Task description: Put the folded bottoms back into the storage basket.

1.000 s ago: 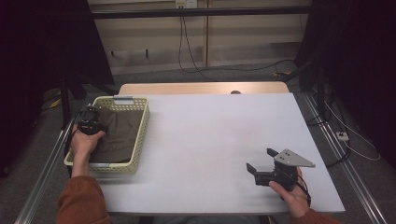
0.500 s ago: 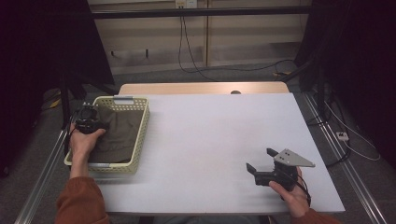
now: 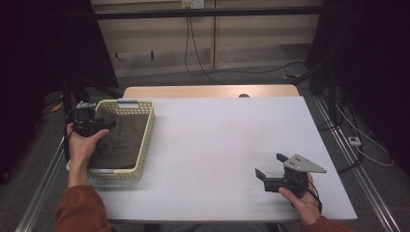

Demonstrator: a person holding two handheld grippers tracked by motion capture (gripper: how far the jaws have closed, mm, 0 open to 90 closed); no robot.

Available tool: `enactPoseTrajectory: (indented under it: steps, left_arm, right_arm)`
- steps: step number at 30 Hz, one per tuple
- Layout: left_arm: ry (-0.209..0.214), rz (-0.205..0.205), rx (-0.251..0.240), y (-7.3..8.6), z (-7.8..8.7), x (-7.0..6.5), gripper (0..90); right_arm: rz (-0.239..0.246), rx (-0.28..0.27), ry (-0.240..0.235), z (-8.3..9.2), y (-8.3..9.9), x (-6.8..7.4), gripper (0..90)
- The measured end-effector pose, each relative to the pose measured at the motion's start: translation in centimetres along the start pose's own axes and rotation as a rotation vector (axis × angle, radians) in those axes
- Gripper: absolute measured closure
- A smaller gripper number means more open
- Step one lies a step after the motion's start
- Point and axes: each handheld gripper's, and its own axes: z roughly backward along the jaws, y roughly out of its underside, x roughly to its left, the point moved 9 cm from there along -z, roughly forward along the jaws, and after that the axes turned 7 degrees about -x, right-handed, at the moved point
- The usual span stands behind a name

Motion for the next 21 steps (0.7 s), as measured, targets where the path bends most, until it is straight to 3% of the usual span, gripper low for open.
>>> enactPoseTrajectory:
  steps: [3, 7, 9, 11, 16, 21]
  left_arm:
    - [0.008, 0.017, -0.047, -0.5, 0.4, 0.0, 27.3]
    - [0.018, -0.006, -0.07, -0.7, 0.6, -0.2, 15.4]
    - [0.039, -0.019, -0.086, -0.8, 0.8, -0.4, 12.1]
    - [0.069, -0.007, -0.104, -1.0, 0.9, -0.7, 8.2]
    - [0.09, 0.013, -0.151, -1.6, 1.5, -0.7, 5.8]
    - [0.098, -0.008, -0.226, -2.8, 3.8, -0.8, 5.4]
  right_arm:
    - [-0.001, -0.001, -0.001, 0.1, 0.0, 0.0, 5.3]
    - [-0.002, -0.003, -0.001, 0.1, 0.0, 0.0, 5.2]
    - [-0.006, -0.004, 0.004, 0.1, 0.0, -0.1, 5.2]
    - [-0.007, -0.005, 0.006, 0.1, -0.1, -0.2, 5.3]
    - [-0.013, -0.007, 0.009, 0.2, 0.0, -0.4, 5.2]
    - [-0.009, -0.012, 0.009, 0.2, -0.2, -0.3, 5.2]
